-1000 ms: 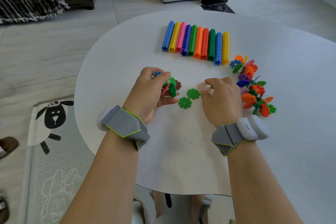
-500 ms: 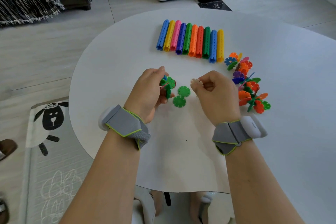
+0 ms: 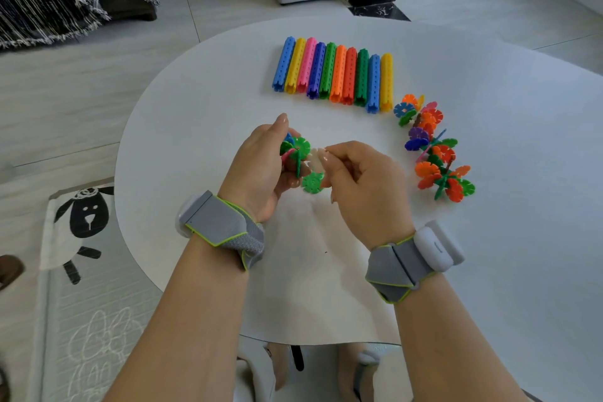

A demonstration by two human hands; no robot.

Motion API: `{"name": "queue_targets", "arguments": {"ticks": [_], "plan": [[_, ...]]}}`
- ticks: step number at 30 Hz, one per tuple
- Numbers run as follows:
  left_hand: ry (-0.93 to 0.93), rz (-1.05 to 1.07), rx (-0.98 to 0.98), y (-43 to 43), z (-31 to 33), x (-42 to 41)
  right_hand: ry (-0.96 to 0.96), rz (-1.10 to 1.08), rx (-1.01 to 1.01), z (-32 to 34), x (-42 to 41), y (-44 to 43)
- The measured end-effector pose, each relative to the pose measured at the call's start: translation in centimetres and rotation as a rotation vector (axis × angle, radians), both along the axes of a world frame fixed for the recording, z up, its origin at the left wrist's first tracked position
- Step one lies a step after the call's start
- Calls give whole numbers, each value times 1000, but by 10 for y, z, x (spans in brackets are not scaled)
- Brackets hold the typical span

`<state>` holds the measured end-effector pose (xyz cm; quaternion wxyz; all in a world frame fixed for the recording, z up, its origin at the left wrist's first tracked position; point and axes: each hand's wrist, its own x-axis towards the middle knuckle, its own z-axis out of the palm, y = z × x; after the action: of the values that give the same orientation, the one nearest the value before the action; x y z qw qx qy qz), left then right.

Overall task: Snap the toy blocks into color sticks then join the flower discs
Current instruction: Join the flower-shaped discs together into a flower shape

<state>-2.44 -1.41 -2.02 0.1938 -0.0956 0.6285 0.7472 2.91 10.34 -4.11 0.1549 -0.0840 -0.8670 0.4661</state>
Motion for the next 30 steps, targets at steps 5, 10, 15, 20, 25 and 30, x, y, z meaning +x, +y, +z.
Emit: {"name": "queue_targets", "arguments": {"ticks": [5, 10, 15, 20, 25, 30], "plan": [[22, -8, -12, -2, -1, -1, 1, 7, 21, -2, 0, -2], [33, -15, -28, -3, -2, 0, -2, 33, -18, 0, 1, -6], [46, -22, -23, -2, -2, 0, 26, 37, -20, 0, 1, -8], [84, -41, -76, 0, -6, 0, 74, 33, 10, -4, 2, -11], [89, -59, -94, 0, -7, 0, 134, -1, 43, -11, 0, -13], [106, -71, -111, 1, -6, 2, 136, -7, 29, -15, -2, -12]]}}
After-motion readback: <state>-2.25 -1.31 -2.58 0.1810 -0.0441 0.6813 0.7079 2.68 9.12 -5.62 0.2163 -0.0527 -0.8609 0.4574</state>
